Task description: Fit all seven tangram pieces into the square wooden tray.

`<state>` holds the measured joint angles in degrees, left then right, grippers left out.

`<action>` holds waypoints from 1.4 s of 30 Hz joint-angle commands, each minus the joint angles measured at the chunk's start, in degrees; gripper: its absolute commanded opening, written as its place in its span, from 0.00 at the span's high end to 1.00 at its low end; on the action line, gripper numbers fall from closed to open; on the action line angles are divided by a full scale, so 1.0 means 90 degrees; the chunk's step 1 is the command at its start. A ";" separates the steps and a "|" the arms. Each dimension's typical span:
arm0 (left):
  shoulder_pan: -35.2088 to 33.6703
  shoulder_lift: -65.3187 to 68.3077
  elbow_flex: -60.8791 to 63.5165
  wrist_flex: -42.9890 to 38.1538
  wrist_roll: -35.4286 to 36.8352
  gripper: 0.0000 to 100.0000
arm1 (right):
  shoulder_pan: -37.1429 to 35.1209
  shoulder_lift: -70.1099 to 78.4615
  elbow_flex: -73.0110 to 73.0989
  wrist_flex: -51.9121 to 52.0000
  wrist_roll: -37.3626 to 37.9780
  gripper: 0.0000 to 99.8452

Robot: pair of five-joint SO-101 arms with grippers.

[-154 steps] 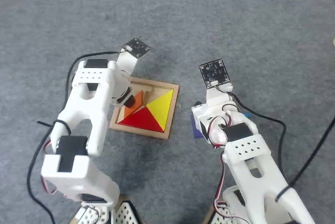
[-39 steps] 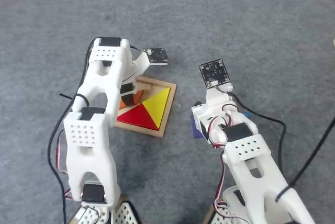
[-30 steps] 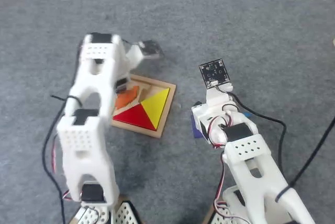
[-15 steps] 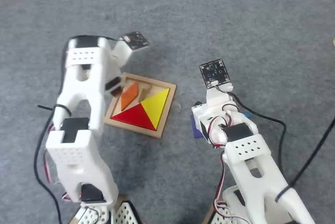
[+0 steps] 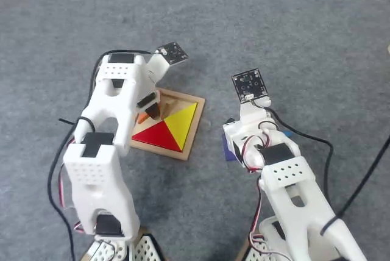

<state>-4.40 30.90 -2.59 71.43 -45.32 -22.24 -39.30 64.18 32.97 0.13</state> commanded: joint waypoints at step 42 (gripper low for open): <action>-0.0186 0.0176 -0.1949 -0.0410 0.2940 0.80 | 0.0230 0.0044 -0.0615 0.0317 0.0195 0.76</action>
<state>-8.79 33.19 -17.71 68.26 -19.47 -20.48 -39.30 63.21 34.90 1.71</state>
